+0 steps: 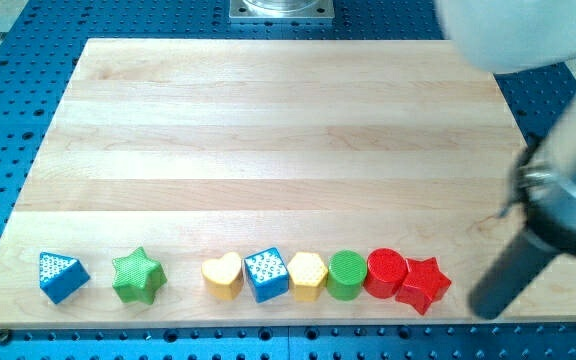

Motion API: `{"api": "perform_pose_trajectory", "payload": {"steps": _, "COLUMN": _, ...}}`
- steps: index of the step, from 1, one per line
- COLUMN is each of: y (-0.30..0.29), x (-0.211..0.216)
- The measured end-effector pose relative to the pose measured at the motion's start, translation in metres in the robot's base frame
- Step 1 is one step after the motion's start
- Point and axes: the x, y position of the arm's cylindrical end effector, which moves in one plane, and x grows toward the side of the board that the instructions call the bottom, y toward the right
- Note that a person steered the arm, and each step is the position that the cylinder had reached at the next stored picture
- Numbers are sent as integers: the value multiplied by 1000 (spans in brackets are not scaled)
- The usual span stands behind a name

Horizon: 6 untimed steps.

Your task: Move the red star into the green circle

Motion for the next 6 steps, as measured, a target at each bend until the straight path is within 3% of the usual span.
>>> {"api": "perform_pose_trajectory", "payload": {"steps": 2, "y": -82, "x": -1}}
{"api": "perform_pose_trajectory", "payload": {"steps": 4, "y": -28, "x": -24}}
{"api": "perform_pose_trajectory", "payload": {"steps": 6, "y": -93, "x": -28}}
